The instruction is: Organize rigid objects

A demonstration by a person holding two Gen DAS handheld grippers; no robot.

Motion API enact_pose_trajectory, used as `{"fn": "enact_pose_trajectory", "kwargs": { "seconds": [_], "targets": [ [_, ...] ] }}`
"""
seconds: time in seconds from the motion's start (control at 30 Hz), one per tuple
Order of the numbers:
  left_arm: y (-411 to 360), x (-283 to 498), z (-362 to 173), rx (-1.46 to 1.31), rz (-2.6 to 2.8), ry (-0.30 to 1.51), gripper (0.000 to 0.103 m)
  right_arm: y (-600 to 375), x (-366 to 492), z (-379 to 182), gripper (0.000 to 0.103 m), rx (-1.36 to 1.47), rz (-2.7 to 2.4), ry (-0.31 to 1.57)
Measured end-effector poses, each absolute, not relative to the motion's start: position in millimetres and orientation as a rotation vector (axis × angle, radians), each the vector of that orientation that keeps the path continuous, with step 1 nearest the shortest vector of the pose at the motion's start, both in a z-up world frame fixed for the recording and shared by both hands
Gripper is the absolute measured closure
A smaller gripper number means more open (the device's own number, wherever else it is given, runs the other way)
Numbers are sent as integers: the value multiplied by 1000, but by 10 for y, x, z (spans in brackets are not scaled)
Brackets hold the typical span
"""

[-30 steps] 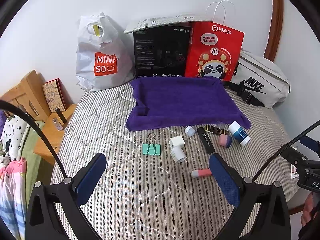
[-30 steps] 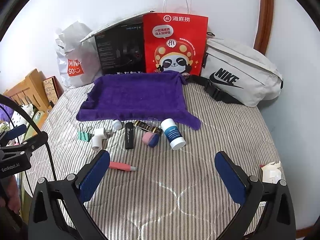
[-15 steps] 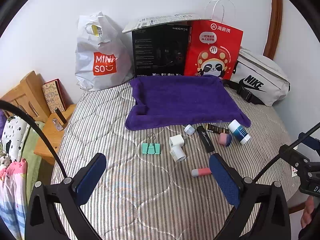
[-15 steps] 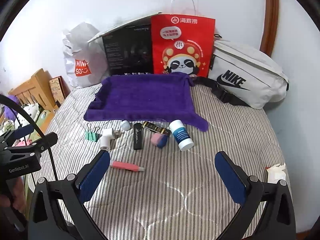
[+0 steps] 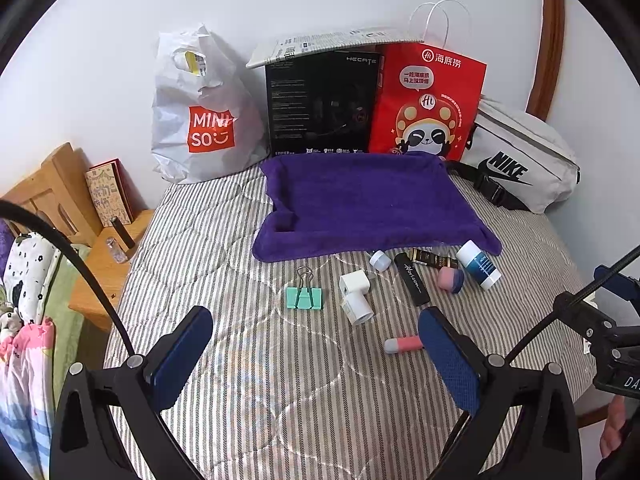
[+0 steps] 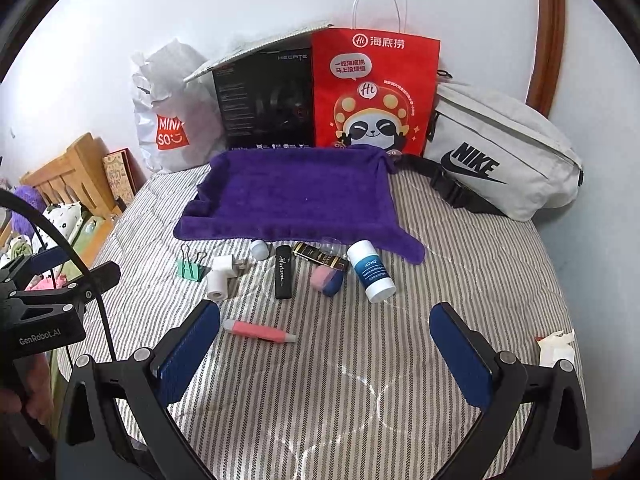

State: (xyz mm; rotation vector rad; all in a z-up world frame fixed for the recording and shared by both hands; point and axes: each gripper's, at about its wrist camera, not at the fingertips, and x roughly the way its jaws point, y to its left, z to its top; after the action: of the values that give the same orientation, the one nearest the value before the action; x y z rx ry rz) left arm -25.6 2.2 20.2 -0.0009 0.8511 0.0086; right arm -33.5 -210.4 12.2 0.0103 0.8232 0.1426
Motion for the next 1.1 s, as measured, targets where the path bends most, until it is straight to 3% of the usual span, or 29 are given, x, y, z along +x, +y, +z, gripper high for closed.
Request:
{"fn": "enact_pose_trajectory", "kwargs": {
  "seconds": [0.57, 1.1],
  "targets": [
    [96, -218, 111, -9, 10, 851, 0, -2152, -280, 76, 0, 14, 139, 829],
    [338, 402, -936, -59, 29, 945, 1, -2479, 80, -535, 0, 71, 112, 915]
  ]
}}
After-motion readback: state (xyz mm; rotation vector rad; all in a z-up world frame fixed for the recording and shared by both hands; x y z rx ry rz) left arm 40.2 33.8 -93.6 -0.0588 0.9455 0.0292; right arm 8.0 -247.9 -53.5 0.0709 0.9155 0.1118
